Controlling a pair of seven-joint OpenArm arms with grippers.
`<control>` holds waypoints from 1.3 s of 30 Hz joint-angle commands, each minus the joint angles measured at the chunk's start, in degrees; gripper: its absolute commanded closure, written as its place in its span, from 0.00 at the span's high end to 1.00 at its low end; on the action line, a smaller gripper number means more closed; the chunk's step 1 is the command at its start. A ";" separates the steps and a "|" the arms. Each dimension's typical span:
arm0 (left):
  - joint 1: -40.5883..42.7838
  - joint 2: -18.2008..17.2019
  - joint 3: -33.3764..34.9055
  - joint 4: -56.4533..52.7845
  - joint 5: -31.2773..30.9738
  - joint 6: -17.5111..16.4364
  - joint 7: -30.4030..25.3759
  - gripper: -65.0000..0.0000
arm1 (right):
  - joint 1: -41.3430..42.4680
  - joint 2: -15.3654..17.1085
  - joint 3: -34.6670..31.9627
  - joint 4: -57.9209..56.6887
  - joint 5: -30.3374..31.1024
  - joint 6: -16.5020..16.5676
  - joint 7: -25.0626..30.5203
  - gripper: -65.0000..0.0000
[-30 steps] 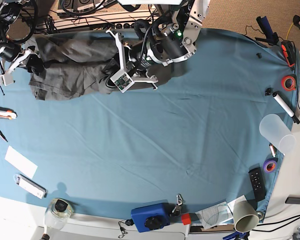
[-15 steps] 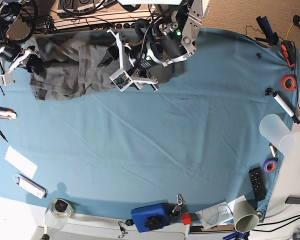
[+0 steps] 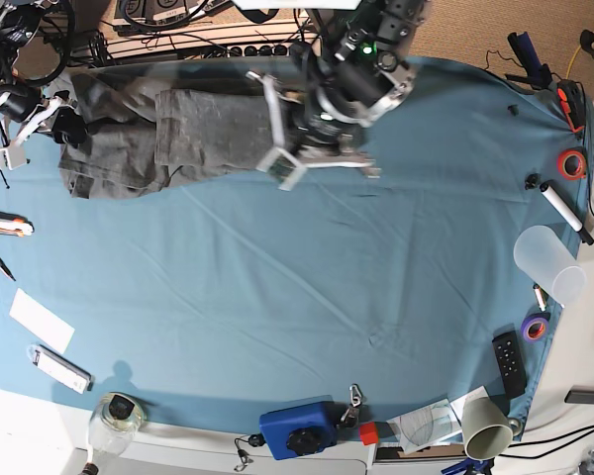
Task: Fold the T-shirt properly
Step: 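Carry the shirt's end with the left gripper toward the right gripper, then release the shirt end and withdraw the left gripper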
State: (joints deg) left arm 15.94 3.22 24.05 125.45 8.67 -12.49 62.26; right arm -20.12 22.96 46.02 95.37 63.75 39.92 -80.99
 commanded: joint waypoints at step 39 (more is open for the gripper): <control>9.35 -12.13 -44.50 5.60 -31.45 -4.09 2.95 0.00 | 4.09 2.12 1.70 0.87 -10.60 0.08 1.20 0.56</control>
State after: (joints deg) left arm 25.43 -8.60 -20.34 129.84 -22.15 -16.38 66.04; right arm -16.36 23.64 47.18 95.37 52.29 39.92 -80.77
